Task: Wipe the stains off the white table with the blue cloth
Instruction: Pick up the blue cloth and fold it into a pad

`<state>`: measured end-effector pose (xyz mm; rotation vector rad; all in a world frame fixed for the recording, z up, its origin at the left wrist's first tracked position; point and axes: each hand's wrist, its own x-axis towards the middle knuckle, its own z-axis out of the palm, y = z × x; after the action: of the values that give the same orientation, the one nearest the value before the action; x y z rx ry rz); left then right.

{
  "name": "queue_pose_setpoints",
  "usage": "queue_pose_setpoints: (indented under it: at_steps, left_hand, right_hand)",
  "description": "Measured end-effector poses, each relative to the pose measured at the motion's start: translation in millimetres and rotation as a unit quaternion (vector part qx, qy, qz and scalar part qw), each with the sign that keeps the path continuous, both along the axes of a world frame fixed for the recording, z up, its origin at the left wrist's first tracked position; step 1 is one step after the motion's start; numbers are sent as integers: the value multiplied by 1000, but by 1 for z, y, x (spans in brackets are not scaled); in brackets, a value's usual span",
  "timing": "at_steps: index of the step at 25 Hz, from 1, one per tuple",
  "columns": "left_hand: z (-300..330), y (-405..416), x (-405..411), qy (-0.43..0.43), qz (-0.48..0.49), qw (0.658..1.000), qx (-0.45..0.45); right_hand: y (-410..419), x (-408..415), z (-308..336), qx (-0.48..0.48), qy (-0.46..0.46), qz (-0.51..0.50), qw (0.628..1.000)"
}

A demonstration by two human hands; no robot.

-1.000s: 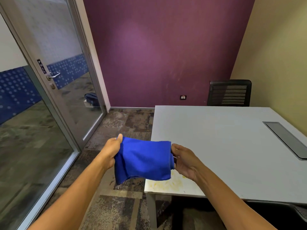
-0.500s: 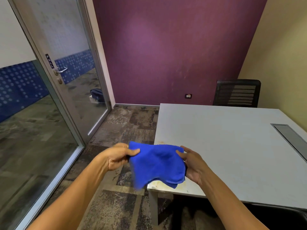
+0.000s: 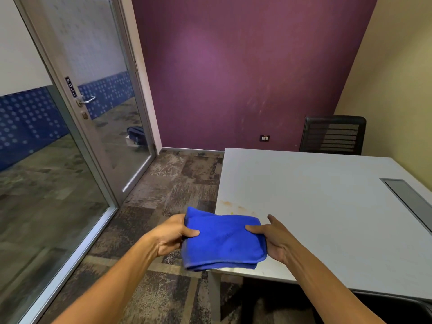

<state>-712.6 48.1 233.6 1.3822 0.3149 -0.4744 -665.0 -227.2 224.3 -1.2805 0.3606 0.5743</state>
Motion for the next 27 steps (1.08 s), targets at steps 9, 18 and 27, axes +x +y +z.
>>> queue_pose_setpoints:
  at_steps: [9, 18, 27]
  left_hand:
    - [33, 3, 18, -339, 166, 925, -38]
    - [47, 7, 18, -431, 125, 893, 37]
    - [44, -3, 20, -328, 124, 936, 15]
  right_hand:
    - [-19, 13, 58, -6, -452, -48, 891]
    - [-21, 16, 52, -55, -479, -16, 876]
    - [-35, 23, 43, 32, -422, 41, 905]
